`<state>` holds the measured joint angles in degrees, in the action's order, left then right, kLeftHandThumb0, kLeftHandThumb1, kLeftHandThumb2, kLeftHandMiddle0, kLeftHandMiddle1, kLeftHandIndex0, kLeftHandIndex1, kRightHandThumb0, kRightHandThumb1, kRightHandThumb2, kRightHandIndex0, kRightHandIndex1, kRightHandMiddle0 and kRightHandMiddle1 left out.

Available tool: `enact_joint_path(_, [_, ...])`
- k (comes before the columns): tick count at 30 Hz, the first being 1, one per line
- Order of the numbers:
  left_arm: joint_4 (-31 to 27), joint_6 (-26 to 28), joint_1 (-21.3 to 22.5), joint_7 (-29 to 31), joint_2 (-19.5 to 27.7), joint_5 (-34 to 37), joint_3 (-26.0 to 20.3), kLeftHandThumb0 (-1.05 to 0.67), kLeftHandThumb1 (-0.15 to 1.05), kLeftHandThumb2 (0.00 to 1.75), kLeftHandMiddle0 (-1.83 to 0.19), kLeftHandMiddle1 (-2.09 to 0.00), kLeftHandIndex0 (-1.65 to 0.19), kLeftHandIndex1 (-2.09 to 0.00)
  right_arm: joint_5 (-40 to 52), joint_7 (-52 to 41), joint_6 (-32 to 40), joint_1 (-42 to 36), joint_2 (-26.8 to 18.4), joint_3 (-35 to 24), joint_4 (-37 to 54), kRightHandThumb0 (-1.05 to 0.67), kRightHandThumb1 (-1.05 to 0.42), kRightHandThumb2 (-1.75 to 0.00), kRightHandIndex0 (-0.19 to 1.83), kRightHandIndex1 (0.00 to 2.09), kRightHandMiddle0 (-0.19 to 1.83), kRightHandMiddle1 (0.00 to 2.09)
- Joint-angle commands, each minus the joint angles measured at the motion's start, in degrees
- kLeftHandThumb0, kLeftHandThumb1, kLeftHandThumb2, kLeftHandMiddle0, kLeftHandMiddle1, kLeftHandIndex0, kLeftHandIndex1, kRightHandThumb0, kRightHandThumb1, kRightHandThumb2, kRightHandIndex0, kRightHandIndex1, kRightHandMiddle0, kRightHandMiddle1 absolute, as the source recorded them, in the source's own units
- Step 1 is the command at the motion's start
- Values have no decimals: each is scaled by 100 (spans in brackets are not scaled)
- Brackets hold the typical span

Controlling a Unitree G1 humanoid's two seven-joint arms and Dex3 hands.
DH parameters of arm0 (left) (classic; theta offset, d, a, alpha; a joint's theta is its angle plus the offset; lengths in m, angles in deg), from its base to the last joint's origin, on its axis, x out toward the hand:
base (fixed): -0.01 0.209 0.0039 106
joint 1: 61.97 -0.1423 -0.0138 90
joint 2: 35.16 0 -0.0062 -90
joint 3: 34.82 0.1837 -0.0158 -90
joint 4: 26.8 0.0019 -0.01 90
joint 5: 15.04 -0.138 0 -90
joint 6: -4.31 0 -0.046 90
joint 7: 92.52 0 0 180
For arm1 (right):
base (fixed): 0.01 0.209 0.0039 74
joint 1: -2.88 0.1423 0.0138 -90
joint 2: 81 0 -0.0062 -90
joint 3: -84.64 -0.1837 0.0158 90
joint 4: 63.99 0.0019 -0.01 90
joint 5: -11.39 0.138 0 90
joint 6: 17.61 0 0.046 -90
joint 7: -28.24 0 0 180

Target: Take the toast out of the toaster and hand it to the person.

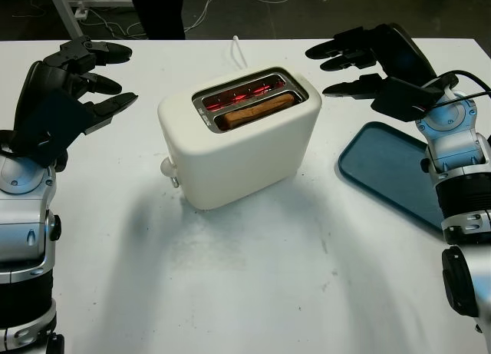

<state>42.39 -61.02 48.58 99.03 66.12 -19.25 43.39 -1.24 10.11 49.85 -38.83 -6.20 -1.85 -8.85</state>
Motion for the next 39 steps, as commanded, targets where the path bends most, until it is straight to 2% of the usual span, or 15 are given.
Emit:
enact_joint_path(1, [-54,-39,-73,-27,-11,24,-45,-26,91,0,-31,-120,-47,-62,23,-14,-136,-44,3,5,-59,10,-73,0,101,1,93,0])
enact_joint_path(17, [-71,-78,-152,-19,-33,45,-95,-28,91,0,-32,-117,-48,-61,-65,103,-198,-85,-15,14,-69,12,-71,0,103,2,93,1])
enact_joint_path(28, [-59,-13,-128,-24,-58,68,-99,-27,91,0,-32,-118,-48,-61,42,-21,9,151,-87,-92,459,14,-68,0,105,3,95,1])
enact_joint_path(32, [-48,-54,-120,-32,-68,52,-75,-27,91,0,-31,-118,-48,-61,111,-180,-89,433,-151,-117,580,5,-64,0,106,3,97,2])
enact_joint_path(35, [-53,-19,-111,-36,-105,85,-96,-27,91,0,-31,-119,-48,-61,125,-393,381,594,-166,-110,1120,-1,-57,0,108,4,100,3])
enact_joint_path(39, [-92,16,-130,-43,-118,47,-105,-26,90,0,-31,-119,-48,-62,95,-996,812,739,-308,40,1816,-22,-51,0,102,1,97,1])
